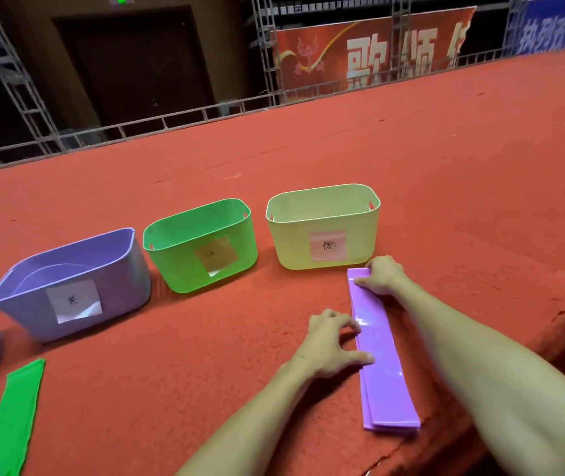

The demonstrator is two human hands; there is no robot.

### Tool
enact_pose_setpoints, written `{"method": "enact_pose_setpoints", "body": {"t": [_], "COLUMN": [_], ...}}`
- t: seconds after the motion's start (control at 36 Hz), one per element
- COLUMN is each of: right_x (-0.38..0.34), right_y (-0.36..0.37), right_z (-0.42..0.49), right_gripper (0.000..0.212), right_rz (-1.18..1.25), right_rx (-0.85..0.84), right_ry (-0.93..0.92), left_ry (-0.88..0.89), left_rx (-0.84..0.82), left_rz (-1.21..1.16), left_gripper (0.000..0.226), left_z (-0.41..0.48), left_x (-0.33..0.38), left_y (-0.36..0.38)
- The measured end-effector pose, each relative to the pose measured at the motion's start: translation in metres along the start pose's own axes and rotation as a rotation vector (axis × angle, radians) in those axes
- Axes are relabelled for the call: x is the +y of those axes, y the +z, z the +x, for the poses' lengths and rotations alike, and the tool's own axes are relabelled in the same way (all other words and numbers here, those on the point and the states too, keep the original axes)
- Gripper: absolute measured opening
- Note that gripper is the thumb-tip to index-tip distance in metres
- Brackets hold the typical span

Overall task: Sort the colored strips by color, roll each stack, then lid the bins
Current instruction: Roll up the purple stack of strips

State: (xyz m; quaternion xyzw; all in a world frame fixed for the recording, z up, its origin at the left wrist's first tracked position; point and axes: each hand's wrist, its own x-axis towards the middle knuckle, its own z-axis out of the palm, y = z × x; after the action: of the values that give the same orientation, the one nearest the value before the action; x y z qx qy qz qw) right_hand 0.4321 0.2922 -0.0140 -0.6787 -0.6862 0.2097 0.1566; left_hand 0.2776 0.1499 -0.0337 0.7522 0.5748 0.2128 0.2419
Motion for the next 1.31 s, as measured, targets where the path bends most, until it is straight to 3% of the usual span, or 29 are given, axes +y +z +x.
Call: {"method": "enact_pose_setpoints", "body": {"t": [0.14, 0.42, 0.5, 0.58, 0.75, 0.89, 1.03, 1.11, 1.31], "right_x": [-0.005, -0.013, -0.029, -0.05, -0.11, -0.173, -0.239, -0.272, -0.314], "right_y": [-0.005, -0.051, -0.075, -0.095, -0.109, -0.078, -0.018, 0.026, 0.13], "right_z": [-0.004, -0.027, -0.049, -0.066, -0.088, -0.103, -0.116, -0.123, -0.13], "right_gripper": [0.024, 0.03, 0.03, 0.031, 0.032, 0.029, 0.026, 0.029, 0.034], "right_rz": [0.137, 0.629, 0.753, 0.778, 0.762, 0.762, 0.724, 0.7, 0.604], "right_rx": [0.03, 0.171, 0.174, 0.196, 0.272, 0.223, 0.039, -0.079, -0.151], "right_ry": [-0.023, -0.149, -0.19, -0.24, -0.333, -0.4, -0.447, -0.484, -0.534], "left_ry": [-0.004, 0.037, 0.048, 0.029, 0.049, -0.008, -0.132, -0.245, -0.416], "left_rx": [-0.001, 0.019, 0.036, 0.083, 0.173, 0.17, 0.179, 0.221, 0.222], "left_rz": [-0.017, -0.036, -0.117, -0.304, -0.421, -0.526, -0.581, -0.578, -0.675], "left_gripper": [0.049, 0.071, 0.059, 0.06, 0.074, 0.069, 0.066, 0.068, 0.063], "left_z": [-0.002, -0.029, -0.042, -0.055, -0.094, -0.148, -0.215, -0.248, -0.298], "left_x": [0.0, 0.023, 0.031, 0.033, 0.026, 0.0, -0.04, -0.066, -0.101], "left_y": [0.003, 0.025, 0.02, 0.013, -0.022, -0.074, -0.112, -0.122, -0.122]}}
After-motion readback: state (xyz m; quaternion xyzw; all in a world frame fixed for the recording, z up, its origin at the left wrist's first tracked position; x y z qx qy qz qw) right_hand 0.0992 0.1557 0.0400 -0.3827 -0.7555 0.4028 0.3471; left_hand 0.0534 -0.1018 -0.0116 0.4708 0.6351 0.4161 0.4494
